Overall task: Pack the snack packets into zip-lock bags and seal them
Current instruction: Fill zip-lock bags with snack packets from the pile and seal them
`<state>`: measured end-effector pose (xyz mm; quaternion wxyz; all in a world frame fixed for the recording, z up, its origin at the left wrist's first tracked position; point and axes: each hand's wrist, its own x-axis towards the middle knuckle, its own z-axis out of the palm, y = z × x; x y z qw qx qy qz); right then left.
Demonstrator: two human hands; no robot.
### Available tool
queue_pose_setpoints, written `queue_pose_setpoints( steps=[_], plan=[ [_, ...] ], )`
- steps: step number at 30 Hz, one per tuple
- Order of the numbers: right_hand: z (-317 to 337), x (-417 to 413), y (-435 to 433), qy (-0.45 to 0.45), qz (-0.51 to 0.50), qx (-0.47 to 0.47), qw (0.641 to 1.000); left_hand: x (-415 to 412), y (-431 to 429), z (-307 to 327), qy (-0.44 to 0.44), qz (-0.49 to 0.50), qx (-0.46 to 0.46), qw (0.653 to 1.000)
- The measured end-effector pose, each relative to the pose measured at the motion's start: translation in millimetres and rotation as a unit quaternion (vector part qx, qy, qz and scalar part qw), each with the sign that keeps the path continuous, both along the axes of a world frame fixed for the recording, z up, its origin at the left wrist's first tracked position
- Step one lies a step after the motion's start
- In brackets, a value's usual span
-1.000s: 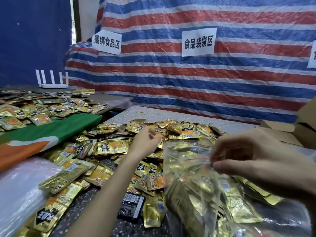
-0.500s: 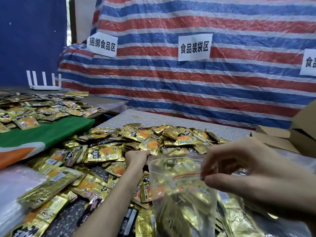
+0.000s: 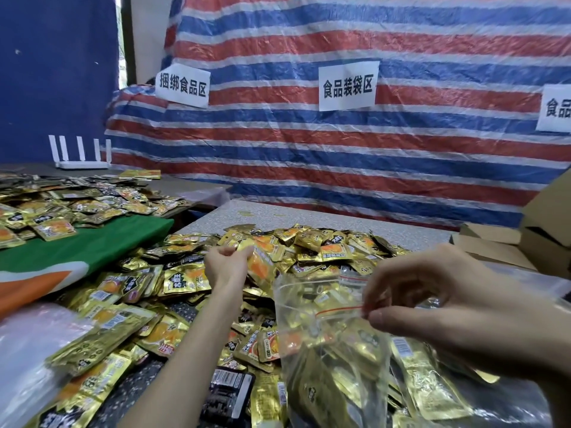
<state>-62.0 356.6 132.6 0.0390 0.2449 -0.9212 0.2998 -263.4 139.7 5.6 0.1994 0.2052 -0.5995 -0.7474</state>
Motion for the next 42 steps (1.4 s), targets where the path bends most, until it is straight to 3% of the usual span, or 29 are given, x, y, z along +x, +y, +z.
queue_pose_setpoints(
  steps=[9, 15, 21, 25, 28, 31, 34, 37, 42],
  plan=[
    [-1.5, 2.8, -1.8, 0.023, 0.017, 0.007, 1.000, 93.3, -8.2, 104.4, 0.264, 0.000, -0.128, 0.956],
    [-3.1, 3.9, -6.1, 0.072, 0.041, -0.020, 0.996, 135.4, 25.8, 103.0, 0.235, -0.062, -0.363, 0.900],
    [-3.5, 2.2, -5.2, 0.109, 0.053, -0.072, 0.990, 142.1, 55.3, 89.4, 0.196, -0.201, -0.429, 0.858],
    [-3.6, 3.7, 0.6, 0.137, 0.008, -0.061, 0.989, 144.7, 51.5, 97.4, 0.201, -0.357, -0.446, 0.796],
    [-3.0, 3.7, 3.4, 0.147, -0.033, -0.017, 0.988, 147.5, 32.3, 105.5, 0.176, -0.464, -0.502, 0.709],
    [-2.4, 4.3, -0.2, 0.123, -0.037, -0.008, 0.992, 145.0, 12.7, 107.4, 0.210, -0.489, -0.554, 0.641],
    [-1.4, 5.0, -2.9, 0.092, -0.021, -0.010, 0.995, 145.5, 2.1, 110.5, 0.225, -0.507, -0.537, 0.636],
    [-1.1, 6.2, -1.3, 0.004, -0.012, 0.011, 1.000, 147.1, -0.8, 112.4, 0.247, -0.514, -0.533, 0.625],
    [-8.6, -3.0, 11.6, -0.070, -0.071, 0.060, 0.993, 146.3, -10.6, 112.8, 0.257, -0.511, -0.516, 0.638]
  ],
)
